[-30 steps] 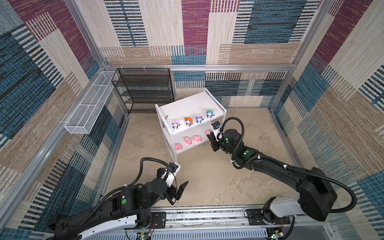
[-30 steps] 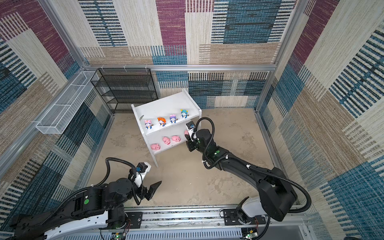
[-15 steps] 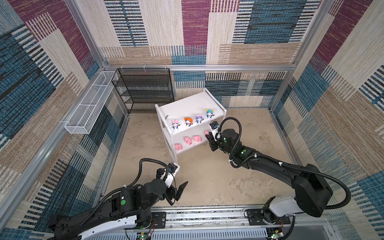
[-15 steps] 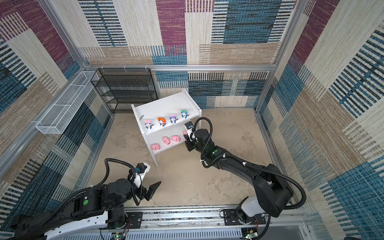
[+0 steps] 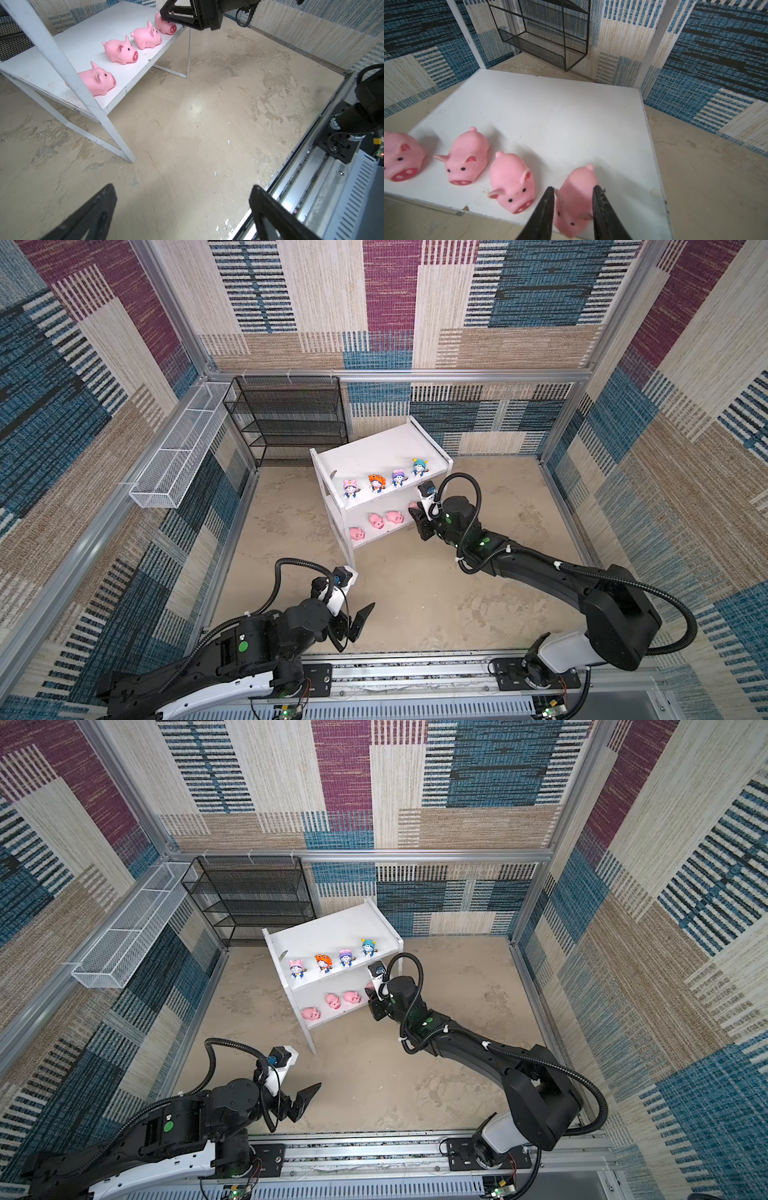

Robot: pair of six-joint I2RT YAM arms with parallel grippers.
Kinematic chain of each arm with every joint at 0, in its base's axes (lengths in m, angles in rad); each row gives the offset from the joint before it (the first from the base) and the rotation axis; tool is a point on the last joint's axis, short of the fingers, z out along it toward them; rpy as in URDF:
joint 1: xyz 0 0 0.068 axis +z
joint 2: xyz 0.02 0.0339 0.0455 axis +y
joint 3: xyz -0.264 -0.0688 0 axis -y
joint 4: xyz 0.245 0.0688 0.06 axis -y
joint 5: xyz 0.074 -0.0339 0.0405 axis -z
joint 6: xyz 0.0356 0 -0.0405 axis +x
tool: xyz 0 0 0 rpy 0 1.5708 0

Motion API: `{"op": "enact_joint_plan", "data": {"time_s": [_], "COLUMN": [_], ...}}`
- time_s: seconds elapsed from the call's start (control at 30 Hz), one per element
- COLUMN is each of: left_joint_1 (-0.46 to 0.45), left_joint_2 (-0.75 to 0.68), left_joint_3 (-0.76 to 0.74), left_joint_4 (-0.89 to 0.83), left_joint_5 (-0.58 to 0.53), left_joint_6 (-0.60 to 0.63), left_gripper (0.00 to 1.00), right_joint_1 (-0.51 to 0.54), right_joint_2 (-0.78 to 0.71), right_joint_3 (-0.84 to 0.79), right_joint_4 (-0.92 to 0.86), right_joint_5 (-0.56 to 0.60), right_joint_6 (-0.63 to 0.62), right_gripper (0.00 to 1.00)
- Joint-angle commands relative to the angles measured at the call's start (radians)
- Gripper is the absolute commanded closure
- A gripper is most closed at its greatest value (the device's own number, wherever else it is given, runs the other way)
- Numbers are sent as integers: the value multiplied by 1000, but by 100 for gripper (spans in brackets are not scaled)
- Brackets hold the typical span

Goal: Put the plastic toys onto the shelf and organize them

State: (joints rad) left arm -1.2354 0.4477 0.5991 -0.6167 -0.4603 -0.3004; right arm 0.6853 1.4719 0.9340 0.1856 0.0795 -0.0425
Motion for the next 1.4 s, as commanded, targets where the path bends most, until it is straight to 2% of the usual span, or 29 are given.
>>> {"op": "enact_joint_plan", "data": {"time_s": [0.0, 0.27, 0.4, 0.6, 0.7, 0.83, 0.93, 1.07, 1.1, 1.2, 1.37], "left_joint_1": [1, 1, 1, 1, 1, 2, 3, 29, 48, 131, 332], "left_joint_2": [-1, -2, -3, -24, -45, -67, -67, -27, -9, 68, 169], "left_joint_3": [-1, -2, 4, 11, 13, 24, 34, 65, 76, 97, 128], "left_joint_4": [29, 37, 24, -54, -110, -192, -256, -345, -346, -233, -106], "left_joint_5": [8, 5, -43, -224, -346, -493, -572, -672, -679, -617, -488], "left_joint_6": [2, 5, -13, -101, -170, -280, -363, -461, -451, -294, -172], "left_gripper": [0, 0, 0, 0, 0, 0, 0, 0, 0, 0, 0], "right_joint_1": [0, 1, 0, 0, 0, -3, -56, -175, -210, -291, -392], "right_joint_2": [-9, -85, -165, -347, -425, -441, -403, -385, -384, -370, -289], "right_joint_3": [9, 4, -40, -185, -267, -312, -305, -310, -312, -311, -283], "right_joint_4": [15, -40, -89, -161, -185, -255, -318, -319, -310, -283, -253], "right_joint_5": [1, 8, 0, 44, 85, 207, 243, 207, 195, 164, 133], "right_joint_6": [9, 20, 37, 89, 138, 233, 309, 346, 348, 334, 286], "right_gripper": [64, 56, 49, 33, 16, 2, 0, 0, 0, 0, 0]}}
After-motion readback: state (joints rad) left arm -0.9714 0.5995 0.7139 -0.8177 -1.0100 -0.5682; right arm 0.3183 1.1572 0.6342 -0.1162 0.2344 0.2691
